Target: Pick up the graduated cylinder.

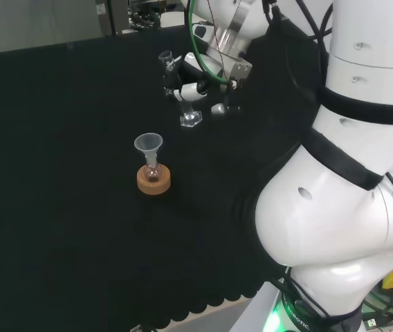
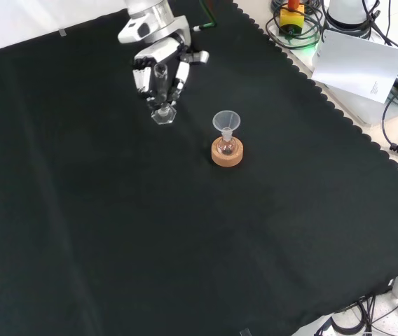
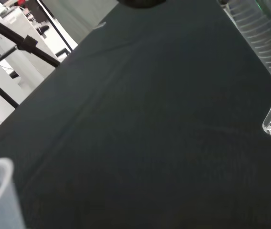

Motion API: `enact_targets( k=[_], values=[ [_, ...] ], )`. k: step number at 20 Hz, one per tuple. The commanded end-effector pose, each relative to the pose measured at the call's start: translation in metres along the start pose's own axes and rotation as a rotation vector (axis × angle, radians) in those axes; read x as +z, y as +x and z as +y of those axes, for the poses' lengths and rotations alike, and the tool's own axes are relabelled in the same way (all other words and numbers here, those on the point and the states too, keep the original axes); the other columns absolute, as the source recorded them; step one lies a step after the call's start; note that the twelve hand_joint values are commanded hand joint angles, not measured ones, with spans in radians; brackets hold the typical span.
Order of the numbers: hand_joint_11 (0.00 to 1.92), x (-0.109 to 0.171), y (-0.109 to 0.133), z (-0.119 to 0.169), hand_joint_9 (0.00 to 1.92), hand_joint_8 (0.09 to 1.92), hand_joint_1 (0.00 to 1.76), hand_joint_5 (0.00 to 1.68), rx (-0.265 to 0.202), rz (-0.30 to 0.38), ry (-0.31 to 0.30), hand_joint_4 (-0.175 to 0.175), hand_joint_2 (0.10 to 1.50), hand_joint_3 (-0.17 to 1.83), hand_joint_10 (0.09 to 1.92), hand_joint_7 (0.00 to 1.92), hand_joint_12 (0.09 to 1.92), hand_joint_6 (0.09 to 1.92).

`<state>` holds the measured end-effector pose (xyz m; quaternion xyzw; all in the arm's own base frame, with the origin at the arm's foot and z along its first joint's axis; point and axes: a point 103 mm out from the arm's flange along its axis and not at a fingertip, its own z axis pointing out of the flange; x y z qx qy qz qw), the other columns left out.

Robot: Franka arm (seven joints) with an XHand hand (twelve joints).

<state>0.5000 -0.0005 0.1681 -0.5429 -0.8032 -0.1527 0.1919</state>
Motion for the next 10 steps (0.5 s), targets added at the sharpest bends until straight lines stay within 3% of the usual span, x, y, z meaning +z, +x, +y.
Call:
enact_targets(
  k=[1, 10],
  values=[
    [1.28, -0.011, 0.017, -0.061, 1.43, 0.31, 1.12, 1.00, 0.050, -0.087, 0.050, -0.085, 1.12, -0.01, 0.09, 1.27, 0.77, 0.99],
    [1.28, -0.004, 0.026, -0.109, 1.43, 0.30, 1.12, 1.00, 0.088, -0.182, 0.130, -0.083, 1.12, -0.01, 0.09, 1.27, 0.77, 0.99]
  ],
)
